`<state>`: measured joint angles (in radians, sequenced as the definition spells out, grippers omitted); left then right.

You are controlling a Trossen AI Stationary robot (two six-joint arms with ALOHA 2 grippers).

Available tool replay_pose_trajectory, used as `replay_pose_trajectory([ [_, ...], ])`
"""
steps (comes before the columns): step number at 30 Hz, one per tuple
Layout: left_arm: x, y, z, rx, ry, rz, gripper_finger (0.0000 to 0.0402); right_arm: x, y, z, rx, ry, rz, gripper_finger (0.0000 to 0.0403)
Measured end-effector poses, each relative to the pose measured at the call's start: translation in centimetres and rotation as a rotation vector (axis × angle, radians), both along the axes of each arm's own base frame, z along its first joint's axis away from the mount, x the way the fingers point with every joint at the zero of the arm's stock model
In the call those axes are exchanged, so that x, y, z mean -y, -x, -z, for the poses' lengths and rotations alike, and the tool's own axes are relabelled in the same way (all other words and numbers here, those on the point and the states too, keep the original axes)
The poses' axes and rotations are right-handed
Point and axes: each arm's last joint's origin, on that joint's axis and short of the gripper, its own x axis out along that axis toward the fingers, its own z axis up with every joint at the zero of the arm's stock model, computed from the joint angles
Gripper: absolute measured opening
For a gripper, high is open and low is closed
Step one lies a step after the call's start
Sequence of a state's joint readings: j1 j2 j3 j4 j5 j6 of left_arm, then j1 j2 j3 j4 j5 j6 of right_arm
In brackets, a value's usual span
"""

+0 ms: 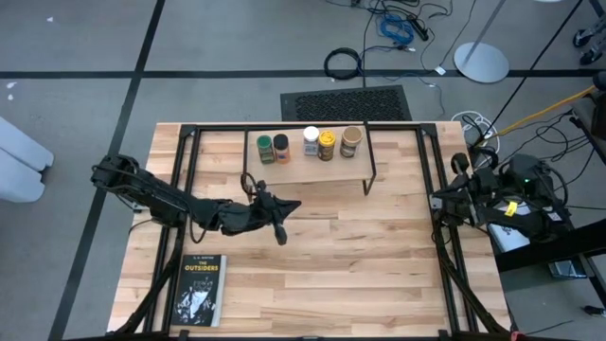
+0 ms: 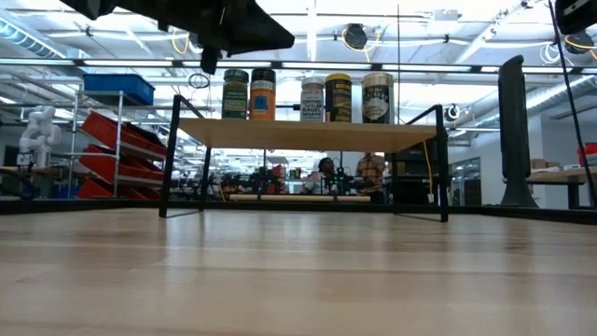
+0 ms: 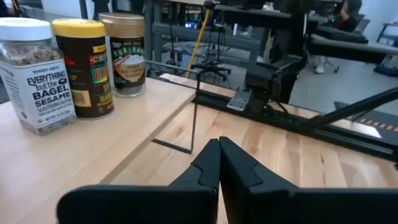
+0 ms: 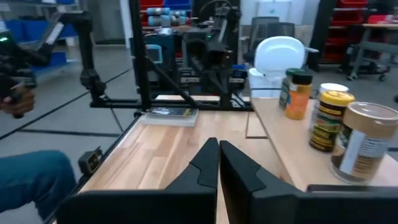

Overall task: Shelf spices
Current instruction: Return to Home Position

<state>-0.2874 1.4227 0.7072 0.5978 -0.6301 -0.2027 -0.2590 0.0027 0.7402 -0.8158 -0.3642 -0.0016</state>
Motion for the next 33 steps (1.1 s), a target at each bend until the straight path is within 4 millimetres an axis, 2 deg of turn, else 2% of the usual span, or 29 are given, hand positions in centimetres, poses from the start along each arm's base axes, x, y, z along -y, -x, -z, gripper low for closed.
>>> replay_pose_trajectory([
  [11, 0.1, -0.1, -1.0, 0.085, -0.023, 0.047, 0.0006, 0.3, -1.1, 0.3, 0.021, -0.047, 0.022, 0.0],
  [17, 0.0, -0.3, -1.1, 0.096, -0.017, 0.138, 0.0006, 0.8, -3.6, 0.6, 0.212, -0.127, -0.056, 0.0],
  [24, -1.0, -0.5, -1.2, 0.094, -0.077, 0.113, 0.0006, 1.7, -6.6, 4.4, 0.224, -0.068, -0.057, 0.0],
  [33, -5.3, -1.2, -1.3, 0.117, -0.043, 0.161, 0.0006, 2.5, -8.9, 9.4, 0.173, -0.08, 0.008, 0.0],
])
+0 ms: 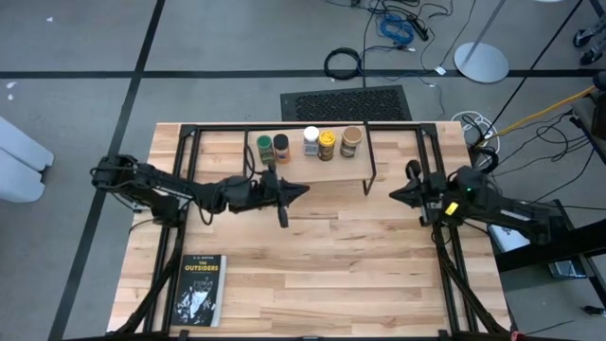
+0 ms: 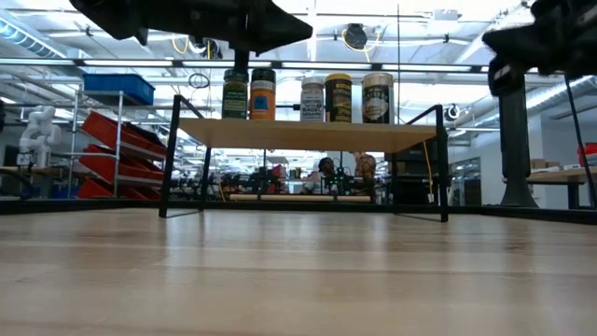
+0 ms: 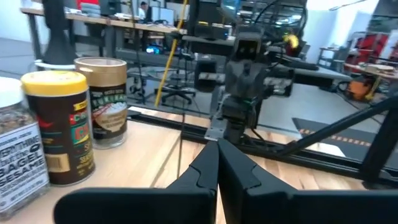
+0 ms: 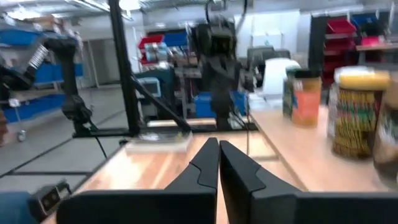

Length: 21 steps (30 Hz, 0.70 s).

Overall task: Shelf spices
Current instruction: Return to Home Position

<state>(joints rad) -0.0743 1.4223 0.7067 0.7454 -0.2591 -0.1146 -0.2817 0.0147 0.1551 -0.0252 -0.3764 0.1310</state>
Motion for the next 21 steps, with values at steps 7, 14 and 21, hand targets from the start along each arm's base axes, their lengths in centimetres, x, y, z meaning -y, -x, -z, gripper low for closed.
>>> replay_pose_trajectory([
  [7, 0.5, 0.4, 1.3, -0.092, -0.02, 0.051, 0.0006, 0.2, -0.6, 2.3, -0.068, -0.03, 0.006, 0.0],
  [14, 1.5, 5.2, 3.2, 0.016, 0.01, 0.053, 0.0006, 0.0, -0.9, 3.6, -0.11, -0.051, -0.023, 0.0],
  [21, 1.8, 9.8, 2.4, 0.113, 0.011, 0.107, 0.0006, 0.0, -0.9, 3.7, -0.109, -0.015, -0.023, 0.0],
])
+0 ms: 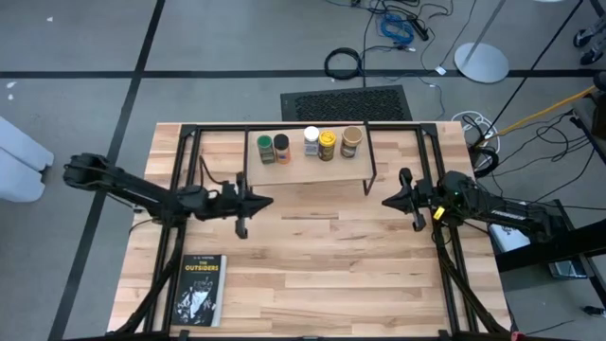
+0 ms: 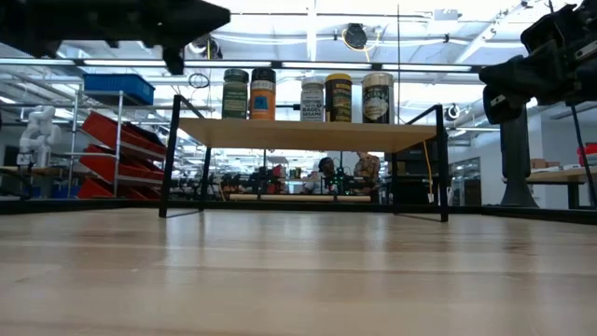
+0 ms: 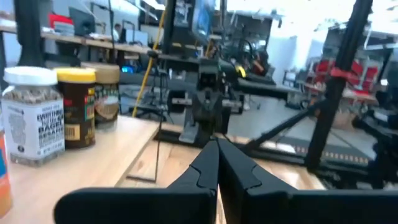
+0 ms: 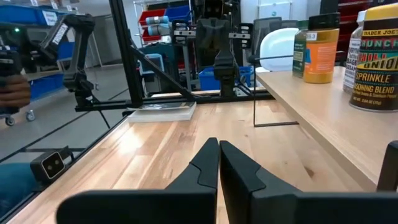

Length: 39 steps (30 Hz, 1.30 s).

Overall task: Shelf spices
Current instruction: Return to Home Position

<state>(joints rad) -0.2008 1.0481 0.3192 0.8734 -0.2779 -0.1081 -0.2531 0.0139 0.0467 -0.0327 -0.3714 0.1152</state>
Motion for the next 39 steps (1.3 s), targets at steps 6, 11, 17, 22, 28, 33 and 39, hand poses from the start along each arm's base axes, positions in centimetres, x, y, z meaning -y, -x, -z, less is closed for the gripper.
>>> replay_pose_trajectory([
  [6, 0.2, 2.7, 0.6, -0.002, -0.01, 0.032, 0.0006, 0.0, 0.0, 0.0, 0.0, 0.003, 0.0, 0.0],
  [11, 0.1, 4.4, 1.6, 0.016, -0.01, 0.048, 0.0006, 0.0, 0.0, 0.0, 0.0, 0.005, 0.001, 0.0],
  [17, -0.1, 5.7, 3.1, 0.021, -0.005, 0.054, 0.0006, 0.0, 0.0, 0.0, 0.0, 0.006, 0.0, 0.0],
  [22, -0.3, 6.4, 3.9, 0.024, -0.029, 0.062, 0.0006, 0.0, -0.1, 0.2, -0.029, -0.06, 0.001, 0.0],
  [28, -0.4, 7.0, 4.9, 0.001, -0.02, 0.072, 0.0006, 0.1, -0.4, 0.5, -0.068, -0.102, -0.008, 0.0],
  [33, -0.4, 7.0, 5.0, -0.018, -0.049, 0.084, 0.0006, 0.0, -0.4, 0.4, -0.057, -0.017, -0.049, 0.0],
  [39, -0.4, 7.2, 5.1, -0.026, -0.047, 0.09, 0.0006, 0.0, -0.4, 0.4, -0.048, 0.042, -0.048, 0.0],
])
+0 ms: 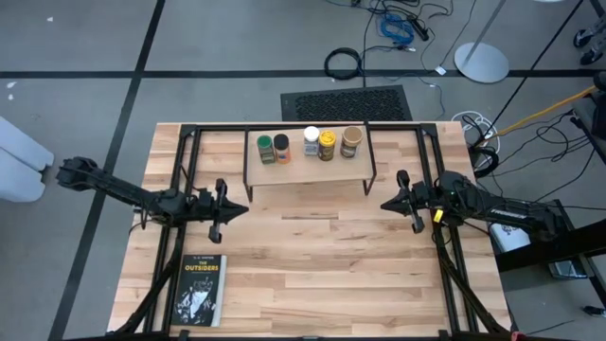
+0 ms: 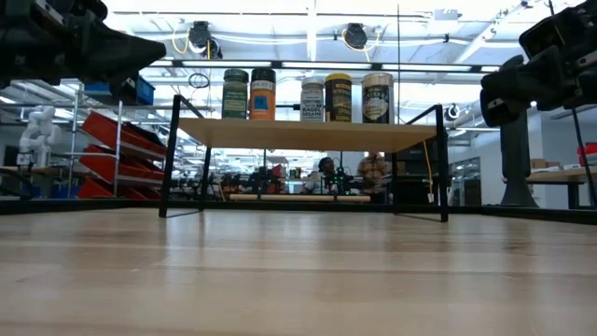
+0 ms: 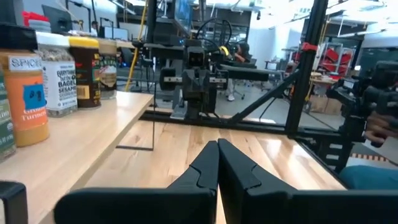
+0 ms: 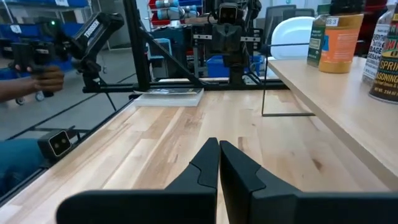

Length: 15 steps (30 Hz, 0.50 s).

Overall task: Shelf spices
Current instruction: Return to Home Position

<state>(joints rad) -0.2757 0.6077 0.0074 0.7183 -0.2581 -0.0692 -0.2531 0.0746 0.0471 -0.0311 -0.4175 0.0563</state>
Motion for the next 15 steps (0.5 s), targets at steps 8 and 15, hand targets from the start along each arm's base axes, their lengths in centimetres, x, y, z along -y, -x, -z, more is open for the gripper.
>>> replay_pose_trajectory([
  [8, -0.5, 0.5, -1.0, 0.056, 0.065, -0.108, 0.0006, 0.1, 0.0, 0.0, 0.002, 0.019, 0.029, 0.0],
  [15, -0.5, 0.0, -4.2, 0.117, 0.071, -0.121, 0.0006, 0.3, 0.0, -0.2, 0.023, 0.089, 0.117, 0.0],
])
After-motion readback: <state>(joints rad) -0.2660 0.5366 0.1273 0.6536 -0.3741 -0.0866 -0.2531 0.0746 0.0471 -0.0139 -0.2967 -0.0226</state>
